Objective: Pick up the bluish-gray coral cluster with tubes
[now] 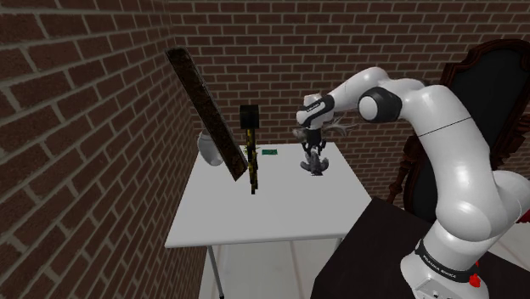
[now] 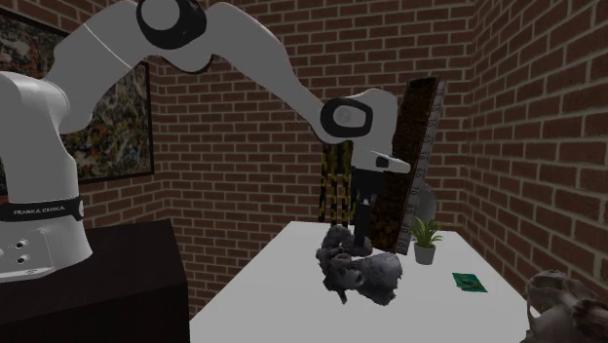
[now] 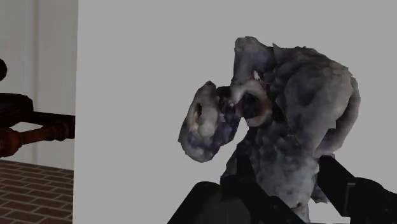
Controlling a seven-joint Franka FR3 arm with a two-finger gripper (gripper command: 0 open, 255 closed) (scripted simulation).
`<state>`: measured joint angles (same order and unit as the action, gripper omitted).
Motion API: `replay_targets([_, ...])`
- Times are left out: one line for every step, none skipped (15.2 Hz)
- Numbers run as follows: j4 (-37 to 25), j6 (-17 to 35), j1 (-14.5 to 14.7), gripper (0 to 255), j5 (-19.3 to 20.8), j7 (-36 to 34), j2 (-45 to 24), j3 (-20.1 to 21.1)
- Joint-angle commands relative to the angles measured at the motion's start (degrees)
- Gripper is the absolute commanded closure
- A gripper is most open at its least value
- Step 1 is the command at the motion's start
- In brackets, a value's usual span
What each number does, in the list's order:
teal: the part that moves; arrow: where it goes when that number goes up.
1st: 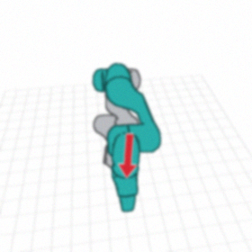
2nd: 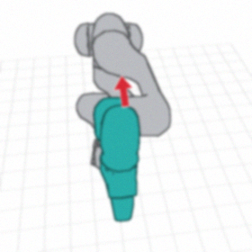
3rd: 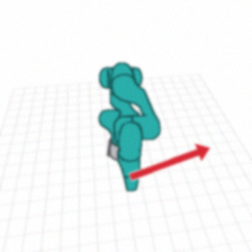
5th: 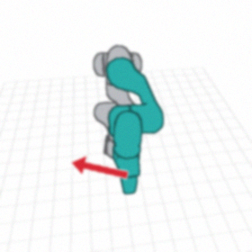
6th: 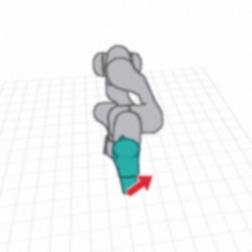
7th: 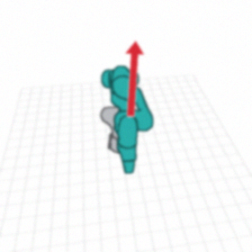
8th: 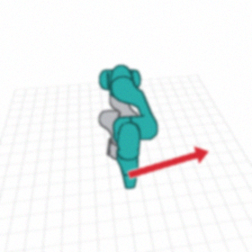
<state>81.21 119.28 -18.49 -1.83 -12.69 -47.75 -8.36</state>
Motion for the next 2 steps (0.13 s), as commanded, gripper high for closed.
replay_targets([0.2, -0.4, 0.0, 255, 0.1, 0.1, 0.7, -0.1])
replay_targets([0.2, -0.4, 0.0, 255, 0.1, 0.1, 0.7, -0.1])
